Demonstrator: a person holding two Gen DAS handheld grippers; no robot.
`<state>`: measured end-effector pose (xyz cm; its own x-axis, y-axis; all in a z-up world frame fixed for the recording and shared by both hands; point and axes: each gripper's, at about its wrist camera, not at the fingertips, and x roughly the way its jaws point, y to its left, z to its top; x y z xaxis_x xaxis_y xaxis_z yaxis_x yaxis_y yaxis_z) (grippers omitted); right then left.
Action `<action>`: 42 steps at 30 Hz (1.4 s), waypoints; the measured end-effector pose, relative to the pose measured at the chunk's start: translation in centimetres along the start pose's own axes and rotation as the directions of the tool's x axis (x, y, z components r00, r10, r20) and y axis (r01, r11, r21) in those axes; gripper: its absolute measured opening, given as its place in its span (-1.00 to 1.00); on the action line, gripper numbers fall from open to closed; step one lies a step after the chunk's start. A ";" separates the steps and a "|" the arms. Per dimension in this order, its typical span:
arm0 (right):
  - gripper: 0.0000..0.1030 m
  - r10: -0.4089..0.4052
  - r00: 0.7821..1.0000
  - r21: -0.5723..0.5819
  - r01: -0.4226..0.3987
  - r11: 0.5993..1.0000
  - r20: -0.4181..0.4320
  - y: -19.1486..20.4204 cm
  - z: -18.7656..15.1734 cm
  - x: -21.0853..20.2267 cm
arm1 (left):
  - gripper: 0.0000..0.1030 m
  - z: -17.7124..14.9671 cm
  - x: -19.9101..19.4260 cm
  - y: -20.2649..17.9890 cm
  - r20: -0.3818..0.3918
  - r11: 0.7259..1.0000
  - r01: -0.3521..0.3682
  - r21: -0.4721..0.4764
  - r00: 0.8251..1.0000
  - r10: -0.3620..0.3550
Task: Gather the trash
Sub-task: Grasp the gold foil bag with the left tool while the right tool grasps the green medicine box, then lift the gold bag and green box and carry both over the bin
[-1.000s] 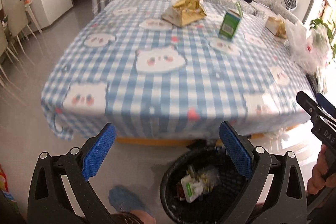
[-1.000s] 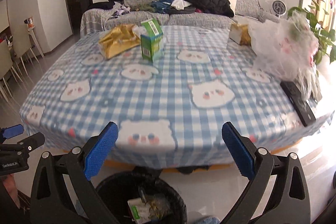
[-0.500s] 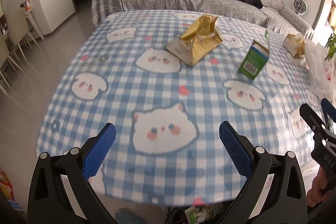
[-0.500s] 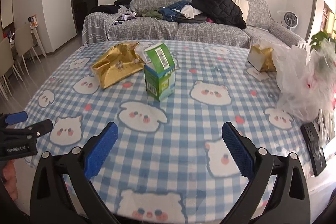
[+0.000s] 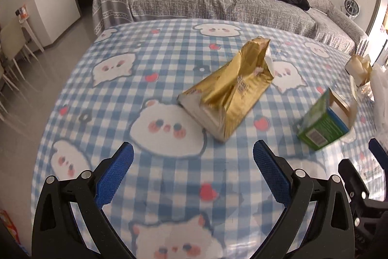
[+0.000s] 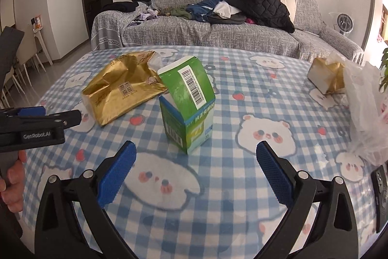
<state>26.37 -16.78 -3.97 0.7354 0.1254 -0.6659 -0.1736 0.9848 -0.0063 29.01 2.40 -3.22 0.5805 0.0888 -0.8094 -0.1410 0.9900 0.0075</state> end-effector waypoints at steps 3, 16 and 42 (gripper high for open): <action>0.85 -0.004 1.000 0.003 0.004 1.000 -0.017 -0.1 0.5 1.9 | 0.88 1.5 2.2 -0.4 -0.010 1.000 0.002 0.021 1.000 -0.001; 0.85 0.002 1.000 0.008 -0.001 1.000 -0.027 0.1 1.4 5.8 | 0.87 4.3 7.5 -1.2 -0.043 0.999 0.019 0.046 0.999 -0.017; 0.11 -0.004 1.000 0.014 0.003 1.000 0.007 -0.2 1.7 5.4 | -0.68 3.4 6.6 -1.3 -0.037 1.000 0.008 0.030 0.999 -0.007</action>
<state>31.50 -16.10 -6.26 0.7406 0.1228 -0.6607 -0.1621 0.9868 0.0017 35.77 2.06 -6.56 0.5518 0.0781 -0.8303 -0.1125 0.9935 0.0187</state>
